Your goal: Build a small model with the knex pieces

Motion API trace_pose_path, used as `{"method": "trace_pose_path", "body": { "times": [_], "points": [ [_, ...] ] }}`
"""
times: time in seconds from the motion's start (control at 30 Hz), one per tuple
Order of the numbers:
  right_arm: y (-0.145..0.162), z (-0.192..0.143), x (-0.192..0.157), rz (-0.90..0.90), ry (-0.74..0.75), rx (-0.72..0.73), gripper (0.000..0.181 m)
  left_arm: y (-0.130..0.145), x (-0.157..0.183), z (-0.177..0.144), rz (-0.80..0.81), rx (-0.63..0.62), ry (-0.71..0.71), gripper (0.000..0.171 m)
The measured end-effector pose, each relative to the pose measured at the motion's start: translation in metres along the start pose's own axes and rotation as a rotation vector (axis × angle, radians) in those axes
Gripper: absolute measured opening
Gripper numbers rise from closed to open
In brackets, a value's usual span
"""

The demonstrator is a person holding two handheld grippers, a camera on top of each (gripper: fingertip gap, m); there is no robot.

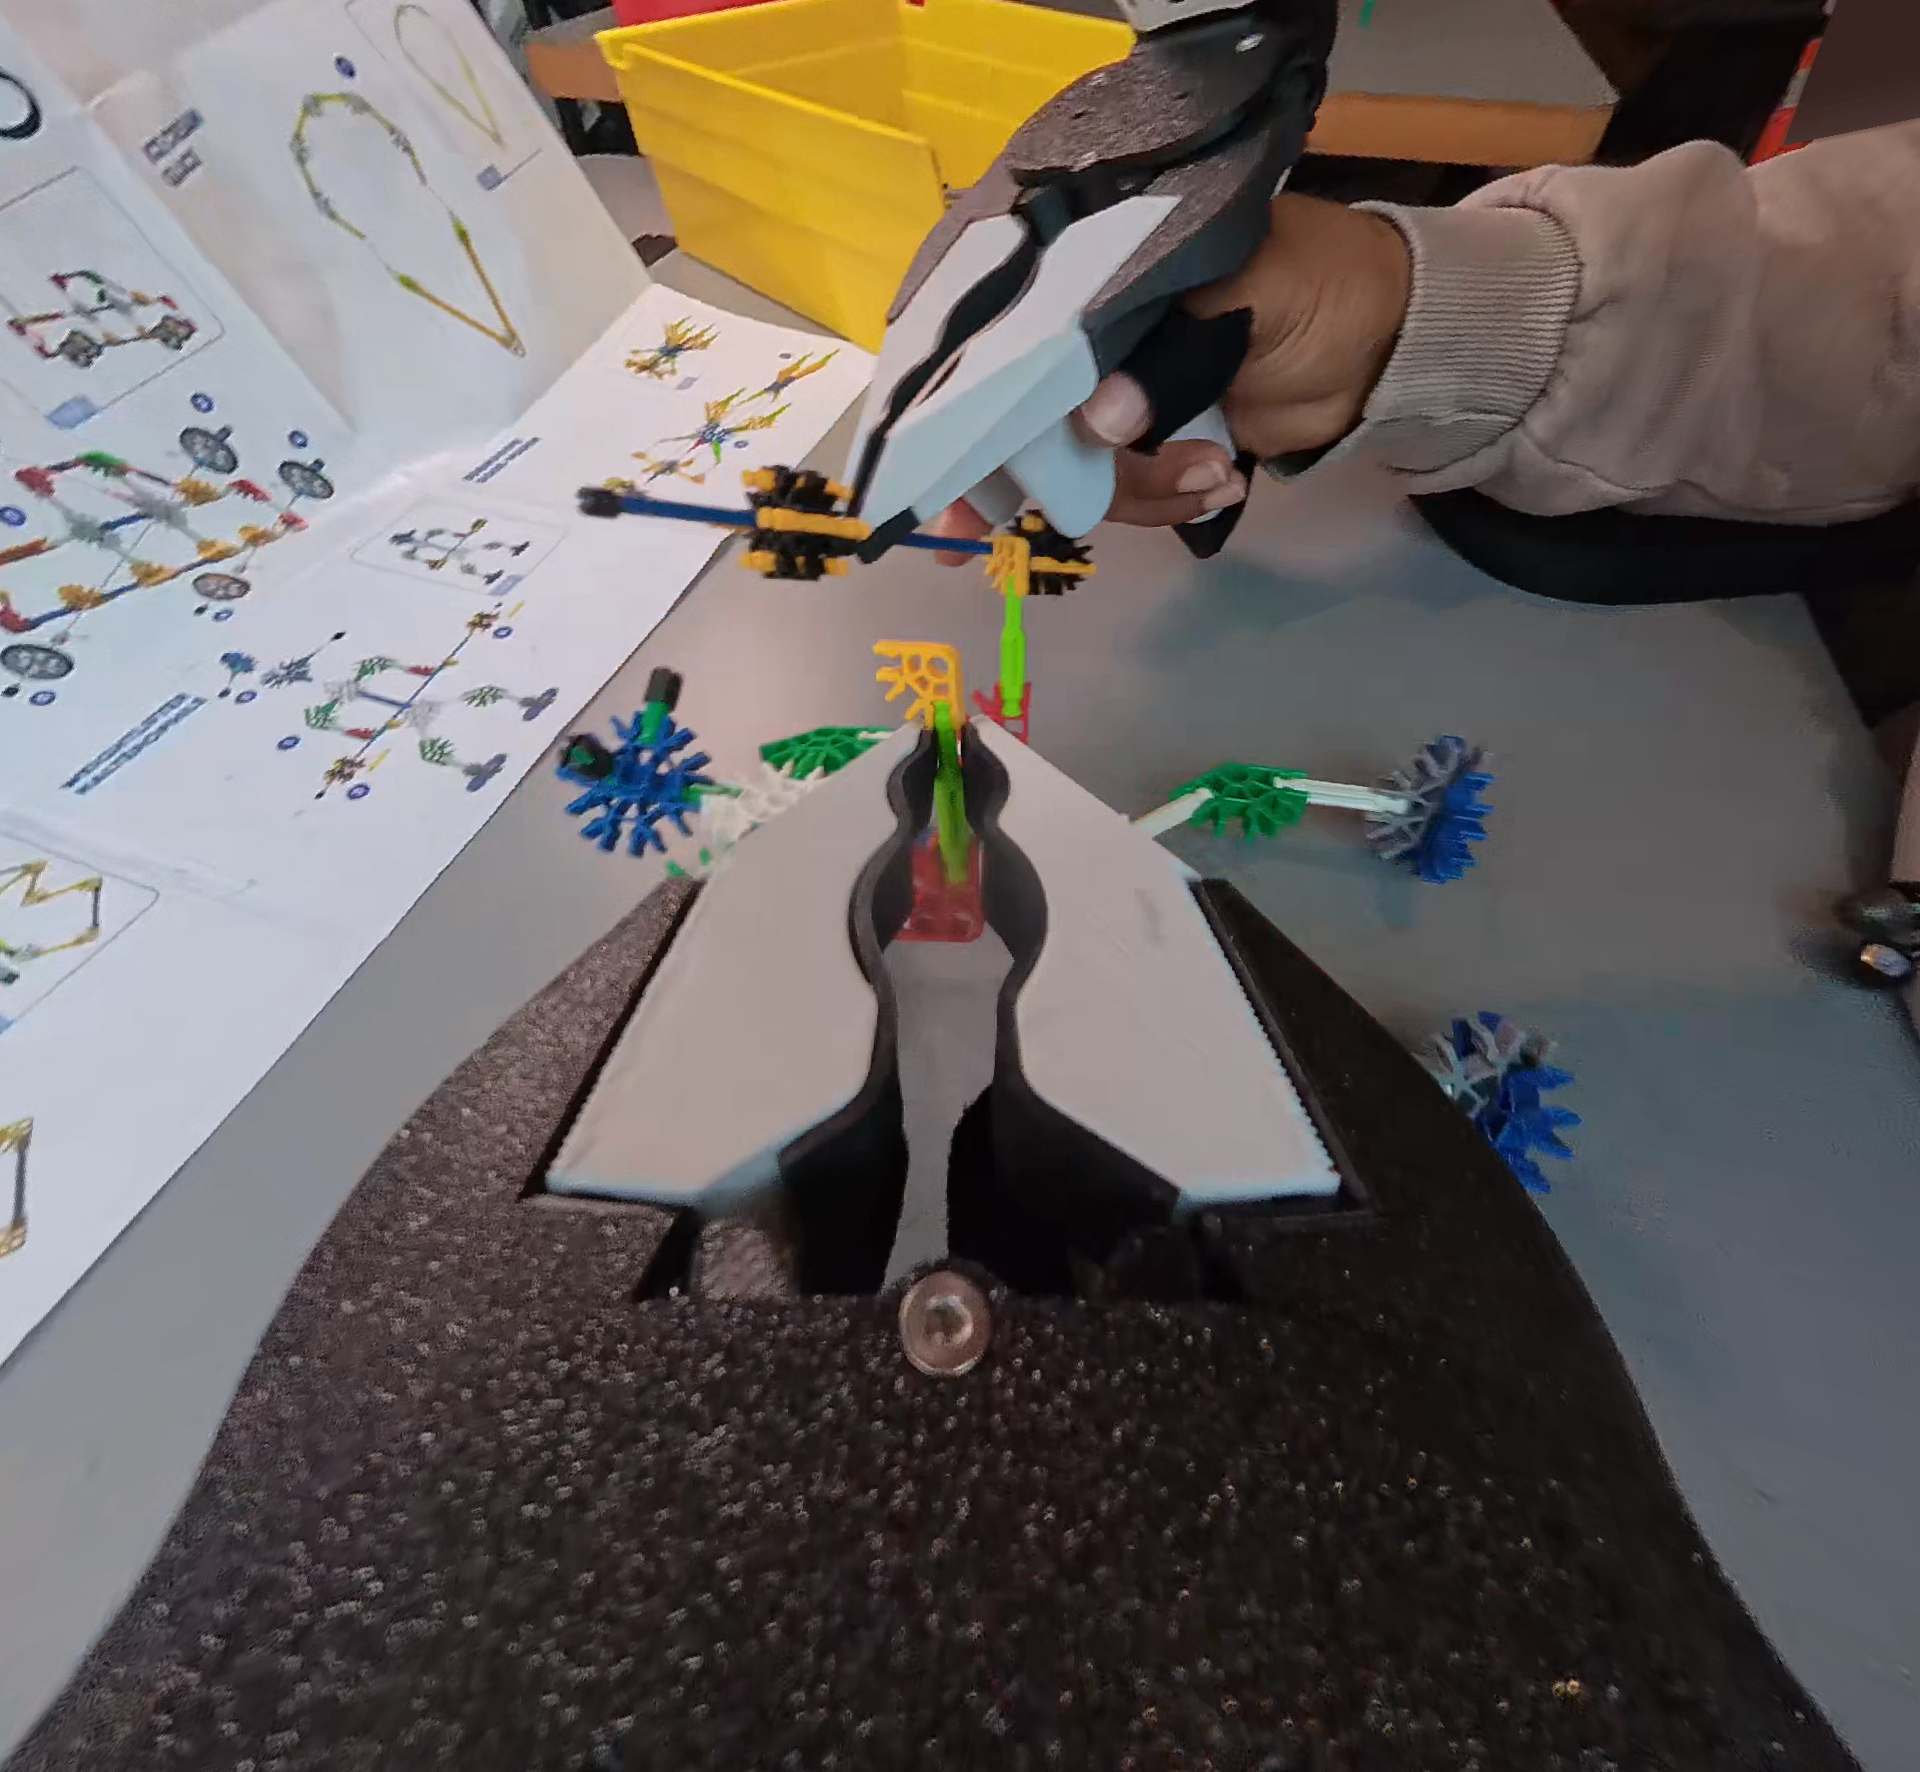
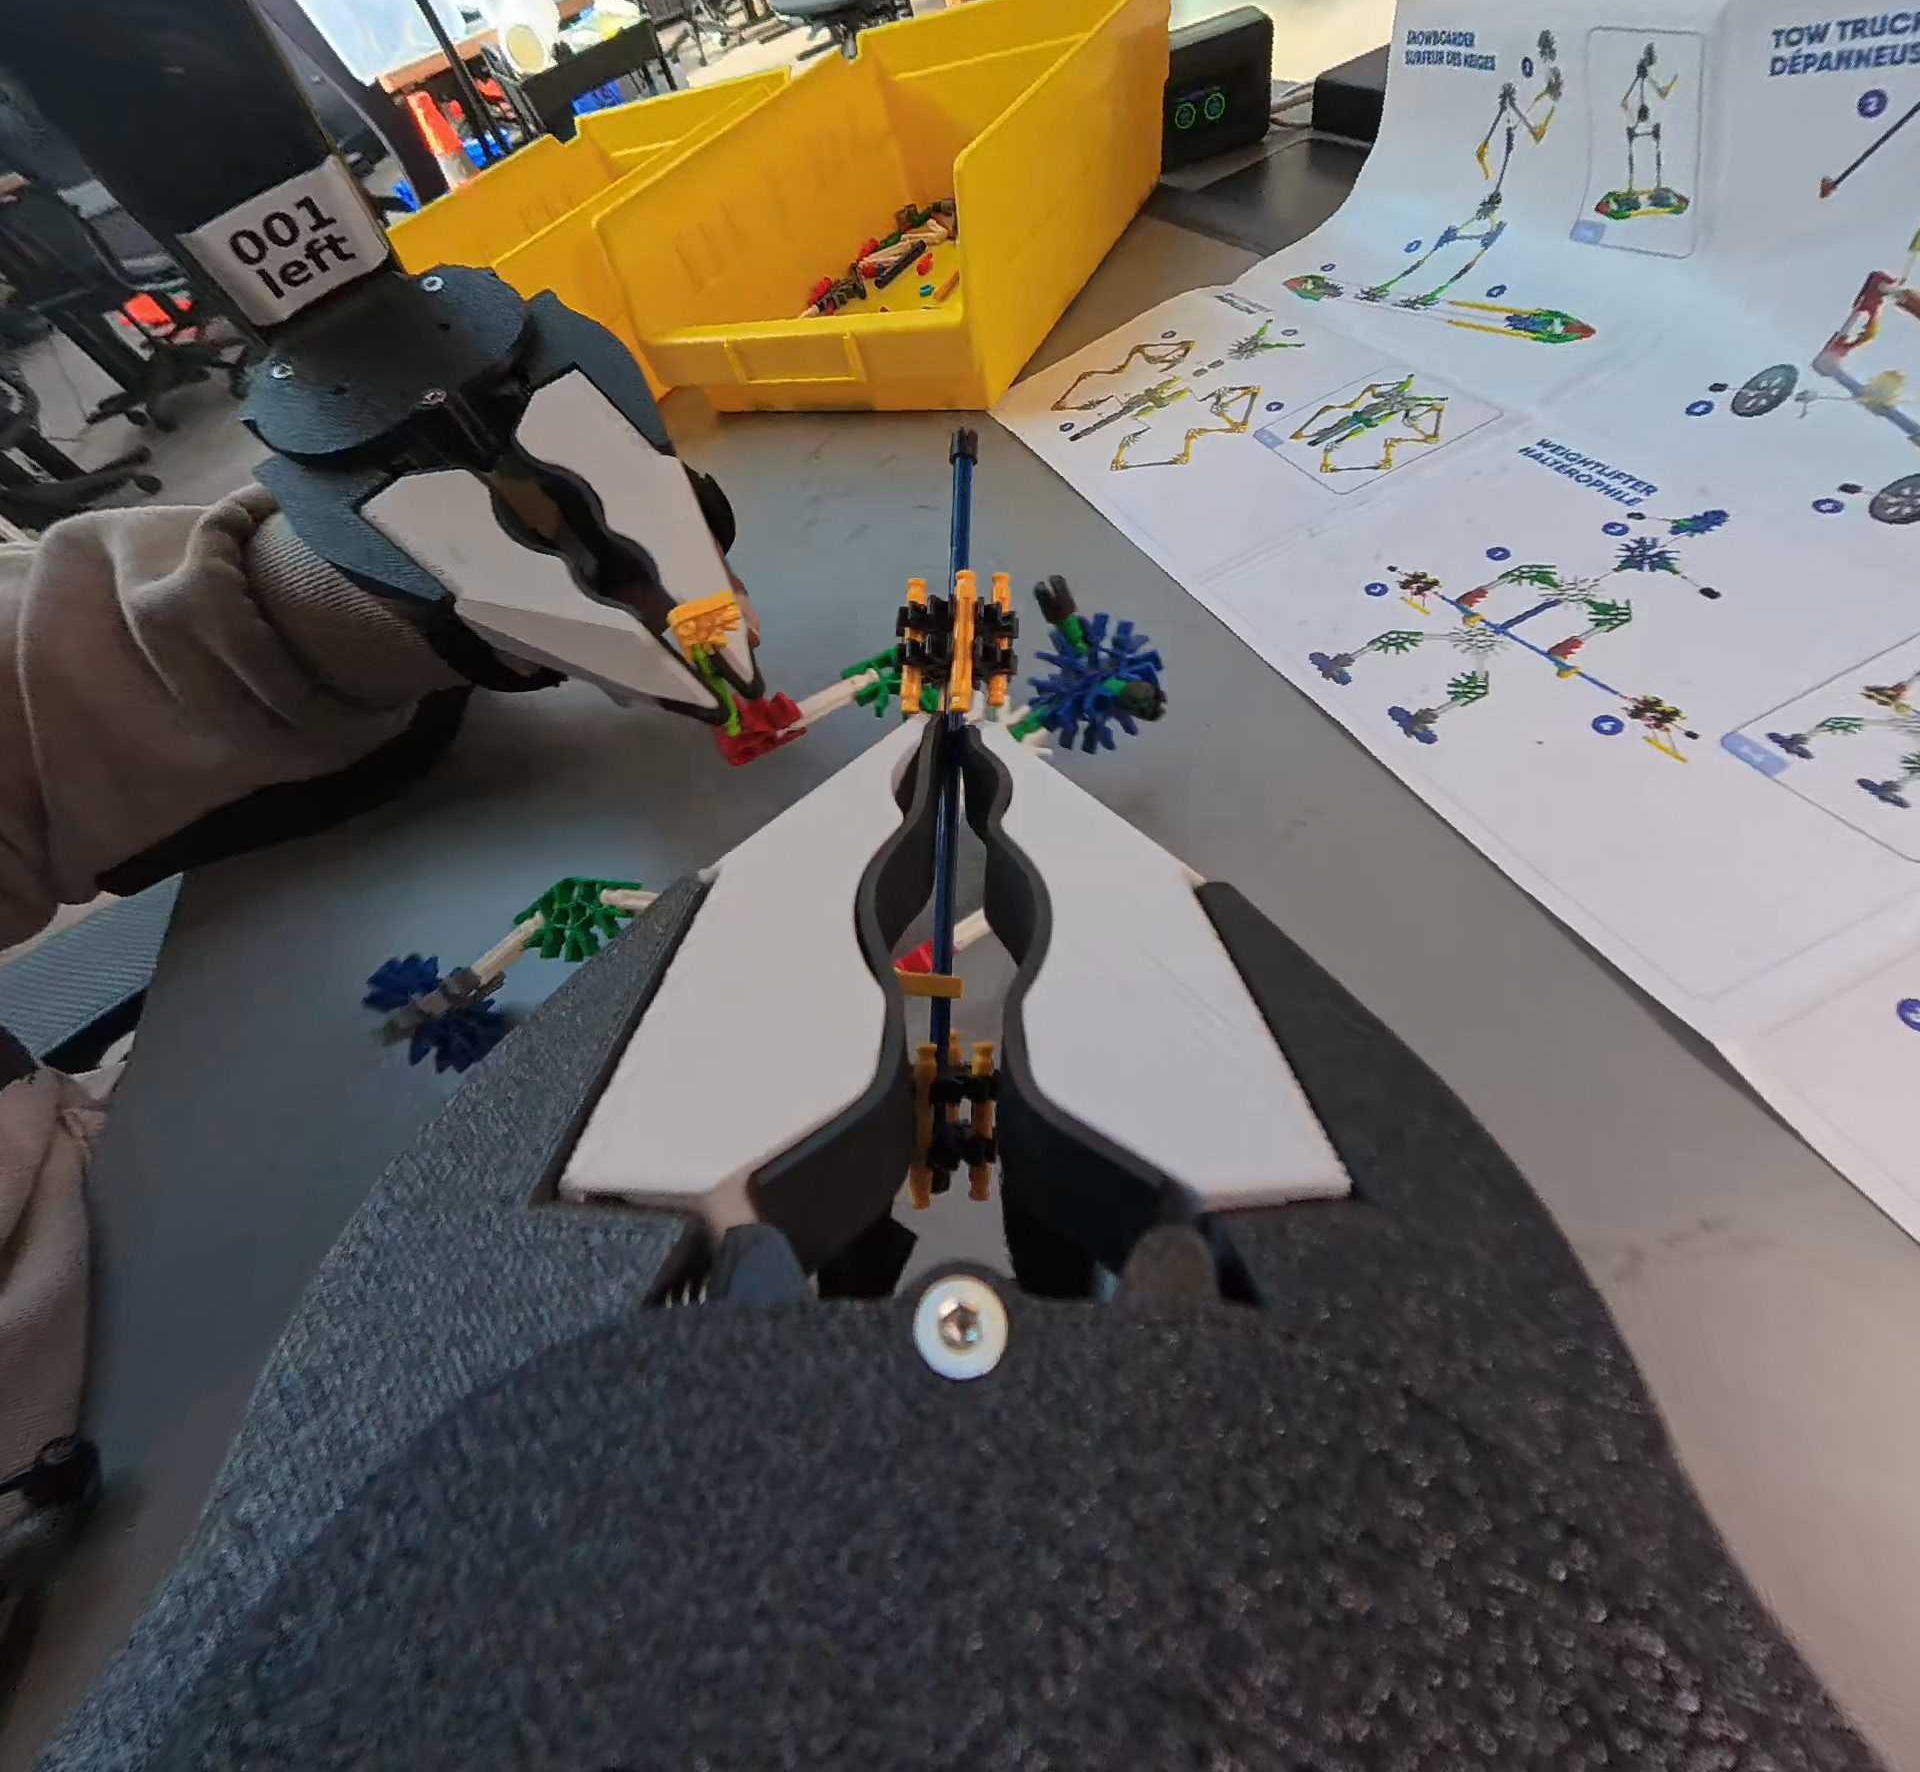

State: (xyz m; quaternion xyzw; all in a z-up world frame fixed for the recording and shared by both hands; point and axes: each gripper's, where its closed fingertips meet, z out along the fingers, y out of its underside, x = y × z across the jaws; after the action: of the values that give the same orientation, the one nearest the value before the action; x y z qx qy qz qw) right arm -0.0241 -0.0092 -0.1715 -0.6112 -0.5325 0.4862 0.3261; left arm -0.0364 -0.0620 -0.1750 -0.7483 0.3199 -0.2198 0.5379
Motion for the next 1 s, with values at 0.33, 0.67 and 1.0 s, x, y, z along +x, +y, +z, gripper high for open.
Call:
{"method": "trace_pose_path", "body": {
  "times": [0.33, 0.67, 1.0],
  "points": [
    [0.013, -0.004, 0.005, 0.024, -0.014, -0.058, 0.007, 0.016, -0.046, -0.009, -0.037, -0.054, -0.22, 0.006],
    [0.038, -0.009, -0.003, 0.135, -0.135, -0.204, 0.024, -0.035, -0.028, -0.028, -0.02, 0.175, -0.168, 0.026],
    [0.039, -0.002, -0.024, 0.222, -0.27, -0.185, 0.022, 0.033, 0.009, 0.02, 0.213, -0.25, -0.113, 0.016]
  ]
}}
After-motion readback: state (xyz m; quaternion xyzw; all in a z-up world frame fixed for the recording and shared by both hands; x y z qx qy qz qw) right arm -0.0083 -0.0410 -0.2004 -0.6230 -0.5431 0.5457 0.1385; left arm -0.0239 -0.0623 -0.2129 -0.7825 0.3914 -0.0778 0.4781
